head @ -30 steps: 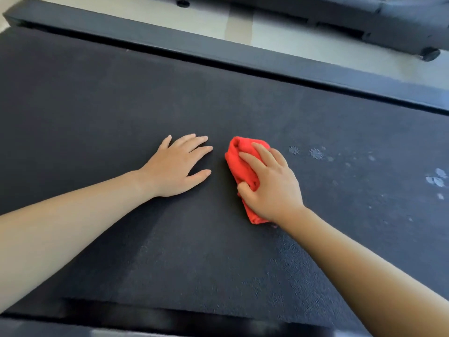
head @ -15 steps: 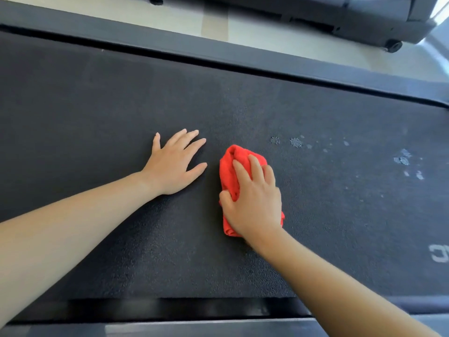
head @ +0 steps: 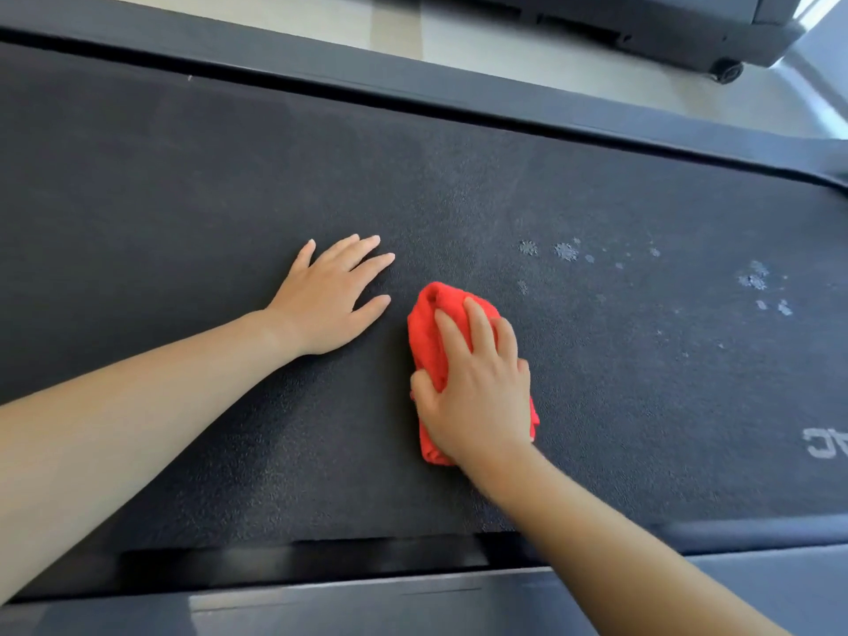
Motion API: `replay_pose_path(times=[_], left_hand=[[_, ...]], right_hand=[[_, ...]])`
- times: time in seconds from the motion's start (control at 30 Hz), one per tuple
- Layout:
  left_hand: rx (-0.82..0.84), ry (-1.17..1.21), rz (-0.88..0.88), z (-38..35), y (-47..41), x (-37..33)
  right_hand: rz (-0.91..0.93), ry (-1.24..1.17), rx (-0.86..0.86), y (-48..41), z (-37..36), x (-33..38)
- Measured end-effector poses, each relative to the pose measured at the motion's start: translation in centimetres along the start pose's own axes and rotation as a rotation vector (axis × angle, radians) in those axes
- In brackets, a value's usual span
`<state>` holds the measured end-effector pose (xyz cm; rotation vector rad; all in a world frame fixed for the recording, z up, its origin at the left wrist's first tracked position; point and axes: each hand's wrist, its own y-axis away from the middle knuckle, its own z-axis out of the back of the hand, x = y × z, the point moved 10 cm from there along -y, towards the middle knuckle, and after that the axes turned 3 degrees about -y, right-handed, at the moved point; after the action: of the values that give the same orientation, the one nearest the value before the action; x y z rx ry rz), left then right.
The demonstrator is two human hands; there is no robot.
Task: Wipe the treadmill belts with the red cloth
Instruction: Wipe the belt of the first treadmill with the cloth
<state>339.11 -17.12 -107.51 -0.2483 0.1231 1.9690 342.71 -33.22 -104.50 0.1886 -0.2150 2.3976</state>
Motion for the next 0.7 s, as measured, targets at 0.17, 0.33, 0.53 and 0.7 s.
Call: replay_pose_path(times=[0.17,0.33,0.53,0.7], left_hand=[[0.013,-0.003,0.005,-0.1,-0.4,-0.5],[0.027,0.002,-0.072,-0.3,-2.3,-2.5],[0.024,-0.028,-0.145,-1.1,-6.4,-4.5],[0.026,-0.078,-0.060,-1.1,-11.0,-3.1]], right_hand=[[-0.062,-0.033,0.033,-4.4,0.0,-2.4],[0.011,-0.060,0.010,-2.7,0.3,-3.5],[0.105,-0.132,-0.039,-8.0,1.6,-8.6],[0.169,-0.169,-0.062,-13.0,1.4,-9.1]])
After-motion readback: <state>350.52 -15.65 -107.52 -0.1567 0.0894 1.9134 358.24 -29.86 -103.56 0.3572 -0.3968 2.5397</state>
